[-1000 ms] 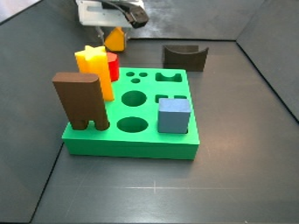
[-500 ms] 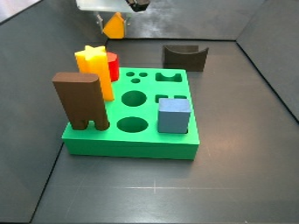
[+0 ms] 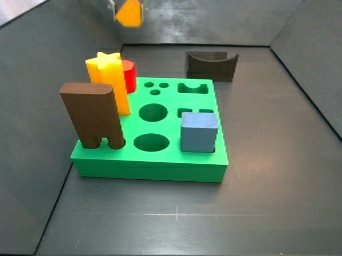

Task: Pick up the 3 prong object. Move up. Place the 3 prong object on the fixture. Regrasp the 3 prong object. Move to above the board. Insert the 3 prong object.
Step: Place the 3 prong object on the fixture.

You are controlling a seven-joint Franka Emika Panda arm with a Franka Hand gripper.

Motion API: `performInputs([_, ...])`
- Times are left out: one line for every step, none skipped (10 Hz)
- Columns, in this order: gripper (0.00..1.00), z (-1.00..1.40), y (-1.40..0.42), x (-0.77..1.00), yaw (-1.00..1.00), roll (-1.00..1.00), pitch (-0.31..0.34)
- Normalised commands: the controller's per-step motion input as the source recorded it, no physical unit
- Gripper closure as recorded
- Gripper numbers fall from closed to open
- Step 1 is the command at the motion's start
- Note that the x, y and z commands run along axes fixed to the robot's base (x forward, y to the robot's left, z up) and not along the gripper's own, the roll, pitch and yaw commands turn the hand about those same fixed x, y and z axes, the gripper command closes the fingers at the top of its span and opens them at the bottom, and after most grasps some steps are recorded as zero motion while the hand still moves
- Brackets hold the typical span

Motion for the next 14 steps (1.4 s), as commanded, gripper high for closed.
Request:
performInputs([1.0,1.0,-0.01,-0.02,0.0,-0.03,0.019])
performInputs([1.0,0.78,-0.01,-0.01,0.0,-0.04,0.027])
performInputs([1.0,0.67,-0.01,-0.01,0.0,-0.04,0.033])
performInputs([1.0,0.46,-0.01,0.0,0.0,-0.05,0.044])
performInputs([1.0,0.3,-0.01,0.01,0.0,-0.06,0.051])
performInputs([1.0,0.05,-0.51,1.0,-0.23,-0.13,-0.083])
performInputs([1.0,0.03,-0.51,1.0,-0.22,-0.13,-0.072])
performInputs([1.0,0.03,-0.47,1.0,-0.15,-0.11,-0.052])
performInputs([1.0,0.02,-0.43,1.0,-0.08,-0.1,-0.023])
performInputs([1.0,0.02,-0.41,1.0,-0.03,-0.08,-0.006])
performInputs([1.0,0.02,-0.38,1.0,-0.01,-0.07,0.011])
performInputs([1.0,0.01,-0.36,1.0,0.01,-0.06,0.026])
performInputs([1.0,0.01,-0.33,1.0,0.01,-0.06,0.038])
performInputs([1.0,0.01,-0.3,1.0,0.02,-0.05,0.054])
